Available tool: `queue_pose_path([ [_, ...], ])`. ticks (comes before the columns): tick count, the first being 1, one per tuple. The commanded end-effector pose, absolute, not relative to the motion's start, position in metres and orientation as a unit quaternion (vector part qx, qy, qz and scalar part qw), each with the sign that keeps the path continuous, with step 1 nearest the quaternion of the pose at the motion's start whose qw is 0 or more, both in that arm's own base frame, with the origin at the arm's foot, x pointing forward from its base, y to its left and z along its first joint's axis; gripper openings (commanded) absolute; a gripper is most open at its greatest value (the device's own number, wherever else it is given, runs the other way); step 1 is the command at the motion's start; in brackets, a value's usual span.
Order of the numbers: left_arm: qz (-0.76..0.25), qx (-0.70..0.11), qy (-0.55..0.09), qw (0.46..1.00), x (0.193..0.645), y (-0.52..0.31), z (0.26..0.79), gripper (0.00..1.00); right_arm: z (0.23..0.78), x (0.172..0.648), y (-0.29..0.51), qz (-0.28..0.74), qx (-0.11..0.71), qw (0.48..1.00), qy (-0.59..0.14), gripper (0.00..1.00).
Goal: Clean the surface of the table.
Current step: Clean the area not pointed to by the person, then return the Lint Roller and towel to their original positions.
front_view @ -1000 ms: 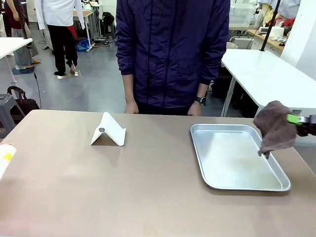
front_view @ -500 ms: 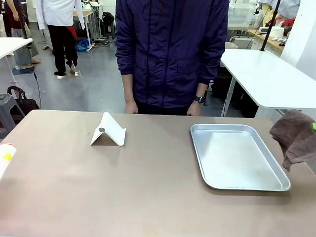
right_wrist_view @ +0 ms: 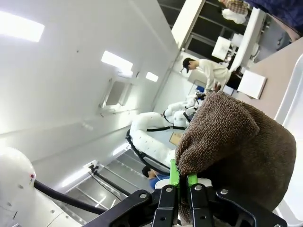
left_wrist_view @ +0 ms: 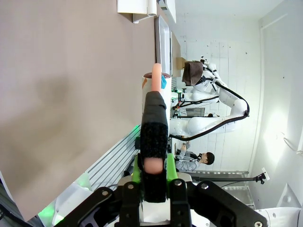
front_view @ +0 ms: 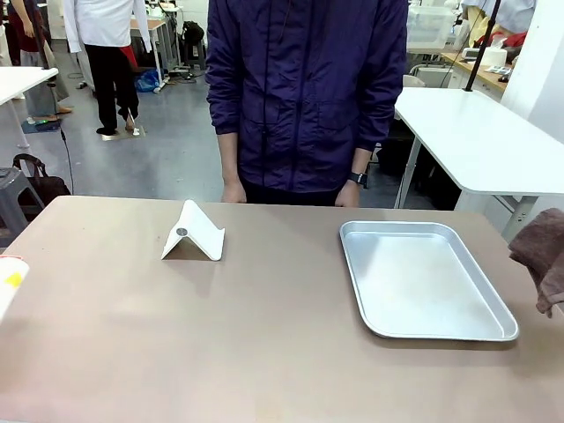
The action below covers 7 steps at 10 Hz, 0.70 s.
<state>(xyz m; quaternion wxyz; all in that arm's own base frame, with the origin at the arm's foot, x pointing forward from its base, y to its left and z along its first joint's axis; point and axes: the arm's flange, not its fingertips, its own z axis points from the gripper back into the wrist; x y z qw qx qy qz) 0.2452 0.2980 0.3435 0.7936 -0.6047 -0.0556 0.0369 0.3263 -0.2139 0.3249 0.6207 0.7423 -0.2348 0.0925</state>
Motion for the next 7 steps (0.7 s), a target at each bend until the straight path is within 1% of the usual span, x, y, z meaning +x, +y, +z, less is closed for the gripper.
queue_pose_path([
  [1,0.044,-0.605,-0.054,0.793,0.2447,0.2951,0.3467,0.22,0.3259,0.3241,-0.2091,0.093,0.745,0.617,-0.235,0.07],
  [7,0.044,-0.605,-0.054,0.793,0.2447,0.2951,0.3467,0.22,0.3259,0.3241,-0.2091,0.093,0.745,0.617,-0.235,0.07],
])
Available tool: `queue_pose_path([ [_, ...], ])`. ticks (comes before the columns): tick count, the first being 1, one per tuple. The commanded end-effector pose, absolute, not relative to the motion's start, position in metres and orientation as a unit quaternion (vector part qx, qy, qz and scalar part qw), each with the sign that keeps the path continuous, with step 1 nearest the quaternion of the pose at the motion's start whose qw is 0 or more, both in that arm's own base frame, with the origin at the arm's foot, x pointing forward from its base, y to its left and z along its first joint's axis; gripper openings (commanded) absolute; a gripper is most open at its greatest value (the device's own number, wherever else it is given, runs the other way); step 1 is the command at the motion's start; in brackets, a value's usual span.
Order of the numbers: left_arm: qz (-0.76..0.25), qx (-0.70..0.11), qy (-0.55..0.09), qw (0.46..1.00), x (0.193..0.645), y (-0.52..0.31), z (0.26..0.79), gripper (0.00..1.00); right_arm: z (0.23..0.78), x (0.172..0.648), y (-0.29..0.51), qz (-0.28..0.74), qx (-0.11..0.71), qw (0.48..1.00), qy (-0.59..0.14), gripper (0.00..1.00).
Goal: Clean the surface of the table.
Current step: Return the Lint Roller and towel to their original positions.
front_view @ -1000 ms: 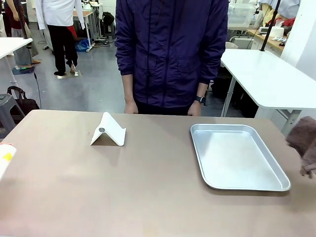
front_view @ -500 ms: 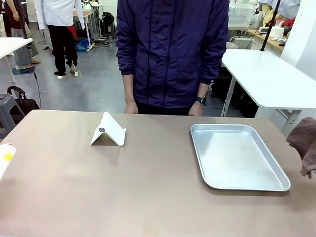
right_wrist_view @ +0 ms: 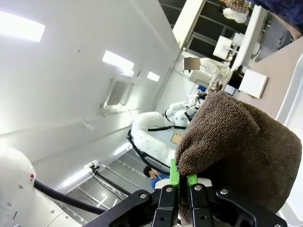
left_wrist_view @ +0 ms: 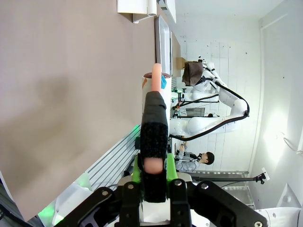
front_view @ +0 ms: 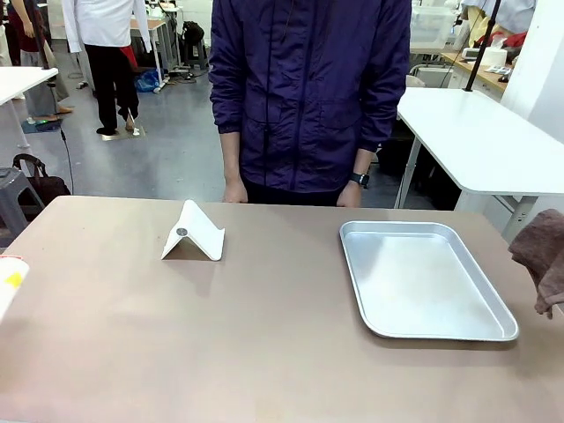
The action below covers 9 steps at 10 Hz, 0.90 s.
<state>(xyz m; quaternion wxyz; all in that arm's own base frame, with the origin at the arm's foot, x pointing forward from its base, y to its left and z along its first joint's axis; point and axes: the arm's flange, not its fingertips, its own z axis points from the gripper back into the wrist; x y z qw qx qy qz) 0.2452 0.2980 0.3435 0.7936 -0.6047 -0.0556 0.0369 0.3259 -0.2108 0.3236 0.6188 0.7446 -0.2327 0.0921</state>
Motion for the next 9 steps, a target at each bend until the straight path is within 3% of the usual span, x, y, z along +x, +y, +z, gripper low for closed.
queue_pose_path([
  [1,0.044,-0.605,-0.054,0.793,0.245,0.295,0.347,0.22,0.326,0.324,-0.209,0.093,0.745,0.617,-0.235,0.07],
  [7,0.037,-0.605,-0.056,0.794,0.245,0.298,0.343,0.22,0.324,0.326,-0.211,0.092,0.745,0.619,-0.233,0.07],
  [9,0.019,-0.603,-0.100,0.791,0.232,0.292,0.382,0.22,0.347,0.331,-0.183,0.127,0.726,0.625,-0.258,0.07],
])
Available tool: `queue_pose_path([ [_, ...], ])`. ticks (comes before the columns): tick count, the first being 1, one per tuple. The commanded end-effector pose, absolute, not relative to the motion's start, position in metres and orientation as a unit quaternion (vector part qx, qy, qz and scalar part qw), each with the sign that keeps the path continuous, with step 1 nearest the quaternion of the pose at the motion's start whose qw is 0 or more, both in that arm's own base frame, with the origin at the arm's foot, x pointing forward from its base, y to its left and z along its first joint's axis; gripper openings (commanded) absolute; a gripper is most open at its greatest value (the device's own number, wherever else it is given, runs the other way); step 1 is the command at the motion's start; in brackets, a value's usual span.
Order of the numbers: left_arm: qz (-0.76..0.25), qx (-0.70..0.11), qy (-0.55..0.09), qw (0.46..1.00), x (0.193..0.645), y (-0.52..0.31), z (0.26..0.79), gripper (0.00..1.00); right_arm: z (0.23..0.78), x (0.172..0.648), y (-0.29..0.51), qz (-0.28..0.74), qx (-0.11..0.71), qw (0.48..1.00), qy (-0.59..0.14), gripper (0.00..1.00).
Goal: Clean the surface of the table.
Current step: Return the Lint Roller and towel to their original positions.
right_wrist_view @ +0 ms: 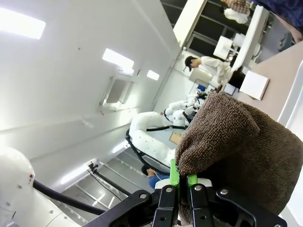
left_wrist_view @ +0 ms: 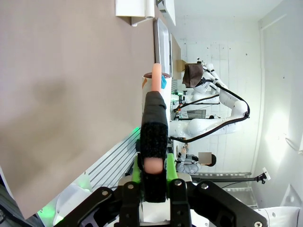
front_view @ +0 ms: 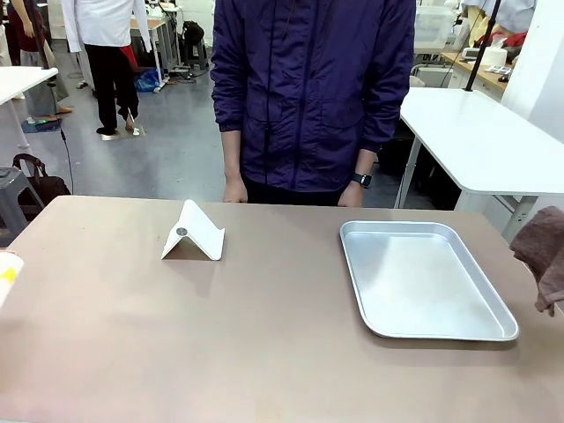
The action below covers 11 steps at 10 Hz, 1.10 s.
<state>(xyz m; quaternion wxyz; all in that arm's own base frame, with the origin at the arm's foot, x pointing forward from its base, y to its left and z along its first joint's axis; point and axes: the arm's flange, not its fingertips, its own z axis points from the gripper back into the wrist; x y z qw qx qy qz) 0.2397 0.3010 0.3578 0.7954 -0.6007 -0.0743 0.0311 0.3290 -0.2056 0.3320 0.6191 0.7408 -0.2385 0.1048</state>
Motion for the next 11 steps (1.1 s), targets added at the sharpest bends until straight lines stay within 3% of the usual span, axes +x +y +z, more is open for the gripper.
queue_pose_path([
  [1,0.003,-0.593,-0.098,0.799,0.239,0.276,0.403,0.22,0.358,0.339,-0.158,0.147,0.706,0.646,-0.250,0.07],
  [4,-0.004,-0.559,-0.104,0.822,0.273,0.192,0.465,0.22,0.390,0.371,-0.045,0.180,0.691,0.656,-0.243,0.07],
  [7,0.057,-0.523,-0.115,0.843,0.300,0.112,0.503,0.22,0.398,0.388,0.041,0.150,0.672,0.651,-0.319,0.07],
  [9,0.028,-0.480,-0.079,0.873,0.323,0.067,0.517,0.22,0.382,0.409,0.088,0.140,0.628,0.687,-0.337,0.07],
  [11,0.012,-0.467,-0.040,0.883,0.349,0.037,0.517,0.22,0.357,0.423,0.129,0.148,0.601,0.726,-0.300,0.07],
])
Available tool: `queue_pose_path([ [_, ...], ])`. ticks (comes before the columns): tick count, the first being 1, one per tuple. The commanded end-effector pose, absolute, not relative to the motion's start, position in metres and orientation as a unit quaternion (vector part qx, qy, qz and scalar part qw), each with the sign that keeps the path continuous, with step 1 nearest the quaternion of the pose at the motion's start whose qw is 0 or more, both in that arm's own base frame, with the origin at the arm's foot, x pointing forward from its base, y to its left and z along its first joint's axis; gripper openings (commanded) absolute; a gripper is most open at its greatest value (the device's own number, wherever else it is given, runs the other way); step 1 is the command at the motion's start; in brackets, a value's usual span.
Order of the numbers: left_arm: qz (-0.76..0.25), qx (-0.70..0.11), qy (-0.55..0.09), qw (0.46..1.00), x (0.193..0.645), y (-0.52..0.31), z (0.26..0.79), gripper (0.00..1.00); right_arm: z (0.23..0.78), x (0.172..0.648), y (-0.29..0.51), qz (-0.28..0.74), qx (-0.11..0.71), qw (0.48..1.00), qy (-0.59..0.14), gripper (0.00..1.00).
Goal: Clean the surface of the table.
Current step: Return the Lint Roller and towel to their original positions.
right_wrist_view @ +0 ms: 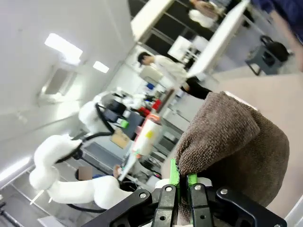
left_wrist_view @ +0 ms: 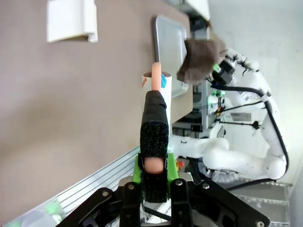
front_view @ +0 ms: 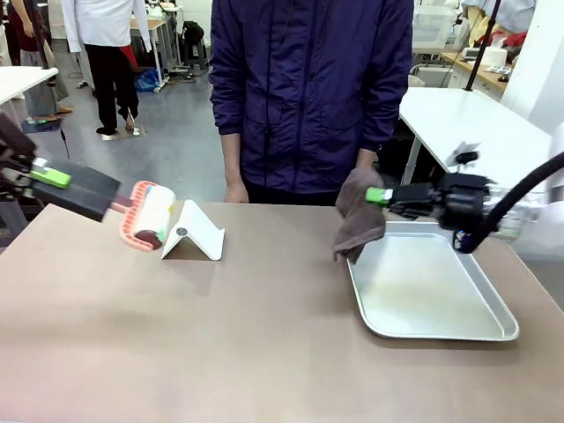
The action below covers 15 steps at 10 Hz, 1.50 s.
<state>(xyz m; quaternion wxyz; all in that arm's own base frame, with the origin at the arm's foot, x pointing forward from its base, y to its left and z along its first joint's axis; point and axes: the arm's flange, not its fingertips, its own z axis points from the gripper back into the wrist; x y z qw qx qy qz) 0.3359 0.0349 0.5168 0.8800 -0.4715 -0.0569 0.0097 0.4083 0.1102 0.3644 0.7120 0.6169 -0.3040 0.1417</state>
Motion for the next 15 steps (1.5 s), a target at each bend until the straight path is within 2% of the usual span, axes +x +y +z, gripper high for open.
queue_pose_path([
  [1,0.013,-0.475,-0.037,0.879,0.355,0.028,0.518,0.22,0.346,0.424,0.145,0.155,0.589,0.742,-0.282,0.07],
  [3,0.015,-0.491,-0.046,0.870,0.356,0.025,0.518,0.22,0.339,0.419,0.158,0.176,0.584,0.748,-0.262,0.07],
  [4,-0.001,-0.472,-0.033,0.881,0.353,0.017,0.511,0.22,0.339,0.414,0.147,0.178,0.584,0.766,-0.201,0.07],
  [5,-0.001,-0.472,-0.033,0.881,0.353,0.017,0.511,0.22,0.333,0.412,0.158,0.162,0.592,0.748,-0.255,0.07],
  [9,-0.002,-0.474,-0.031,0.880,0.356,0.017,0.510,0.22,0.330,0.412,0.155,0.164,0.589,0.754,-0.239,0.07],
  [10,-0.022,-0.458,-0.045,0.887,0.362,0.009,0.524,0.22,0.350,0.414,0.172,0.185,0.546,0.784,-0.229,0.07],
  [11,-0.002,-0.428,-0.084,0.900,0.374,-0.003,0.540,0.22,0.375,0.415,0.189,0.188,0.512,0.815,-0.196,0.07],
  [13,0.000,-0.390,-0.091,0.916,0.392,-0.024,0.552,0.22,0.405,0.411,0.210,0.183,0.454,0.858,-0.154,0.07],
  [15,-0.003,-0.357,-0.086,0.930,0.412,-0.044,0.553,0.22,0.412,0.415,0.239,0.146,0.330,0.924,-0.131,0.07],
])
